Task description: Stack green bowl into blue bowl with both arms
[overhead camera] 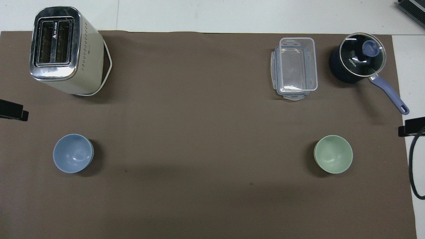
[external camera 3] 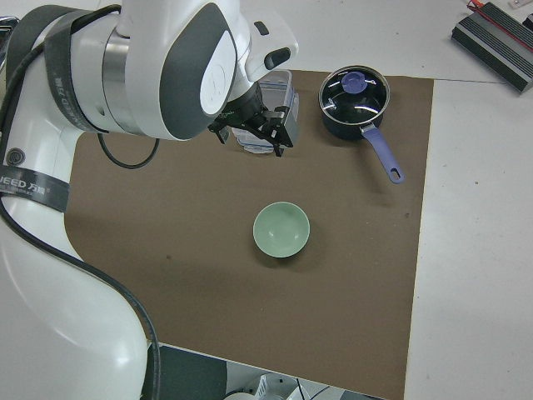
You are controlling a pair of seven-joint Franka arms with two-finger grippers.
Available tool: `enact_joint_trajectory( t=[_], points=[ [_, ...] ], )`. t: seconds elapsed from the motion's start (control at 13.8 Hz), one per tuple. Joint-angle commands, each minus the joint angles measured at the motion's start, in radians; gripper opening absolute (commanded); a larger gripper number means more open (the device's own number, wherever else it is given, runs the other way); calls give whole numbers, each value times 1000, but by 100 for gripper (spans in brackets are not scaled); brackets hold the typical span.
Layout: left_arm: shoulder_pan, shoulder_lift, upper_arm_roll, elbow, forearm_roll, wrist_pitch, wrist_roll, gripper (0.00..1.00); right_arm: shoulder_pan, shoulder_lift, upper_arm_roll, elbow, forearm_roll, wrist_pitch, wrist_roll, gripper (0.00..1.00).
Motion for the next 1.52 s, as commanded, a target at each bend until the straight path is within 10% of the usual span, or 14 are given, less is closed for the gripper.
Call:
enact_joint_trajectory(
  t=[0.0,1.45],
  points=[
    [-4,-20,1,-18,21,-11,1,100,-16,-26,8,-32,1,20,-27,100],
    [-12,-19,1,-16,15,-5,4,100,-17,-26,6,-34,1,20,-27,100]
  ],
)
